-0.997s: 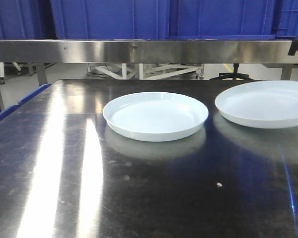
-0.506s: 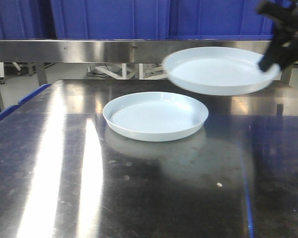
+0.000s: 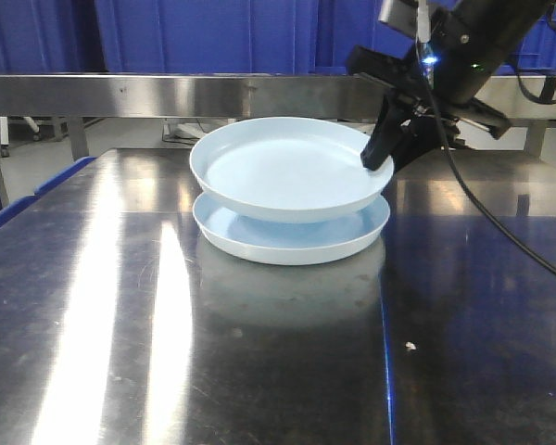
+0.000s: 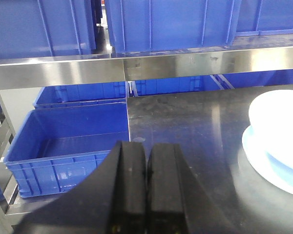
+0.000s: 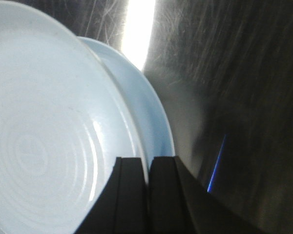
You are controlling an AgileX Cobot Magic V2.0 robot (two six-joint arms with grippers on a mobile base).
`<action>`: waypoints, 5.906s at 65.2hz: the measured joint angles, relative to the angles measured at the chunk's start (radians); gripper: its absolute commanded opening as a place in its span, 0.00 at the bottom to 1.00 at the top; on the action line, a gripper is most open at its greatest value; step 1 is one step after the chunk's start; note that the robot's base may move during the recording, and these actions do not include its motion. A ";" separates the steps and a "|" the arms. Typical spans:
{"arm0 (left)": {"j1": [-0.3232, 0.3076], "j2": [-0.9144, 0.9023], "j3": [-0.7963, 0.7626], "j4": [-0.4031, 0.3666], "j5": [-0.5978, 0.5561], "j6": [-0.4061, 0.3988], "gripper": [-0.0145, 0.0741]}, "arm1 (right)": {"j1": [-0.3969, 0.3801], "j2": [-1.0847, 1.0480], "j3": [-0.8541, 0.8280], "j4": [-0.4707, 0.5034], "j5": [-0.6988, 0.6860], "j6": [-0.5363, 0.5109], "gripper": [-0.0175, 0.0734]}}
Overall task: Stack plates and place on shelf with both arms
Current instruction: 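Lift the plate and lower it onto the first plate, then grip the rim of the stacked plates with the right gripper, then lift the stacked plates up beside the robot with the right gripper, then drive the base to the shelf of blue bins holding the plates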
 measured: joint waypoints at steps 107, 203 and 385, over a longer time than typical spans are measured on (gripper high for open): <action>0.000 0.000 0.000 -0.002 0.000 0.000 0.26 | 0.076 0.061 0.000 -0.160 -0.030 0.098 0.60; 0.000 0.000 0.000 -0.002 0.000 0.000 0.26 | 0.033 -0.245 0.217 -0.243 -0.352 0.182 0.25; 0.000 -0.002 0.000 -0.002 0.000 0.000 0.26 | 0.013 -1.402 1.125 -0.355 -0.794 0.182 0.25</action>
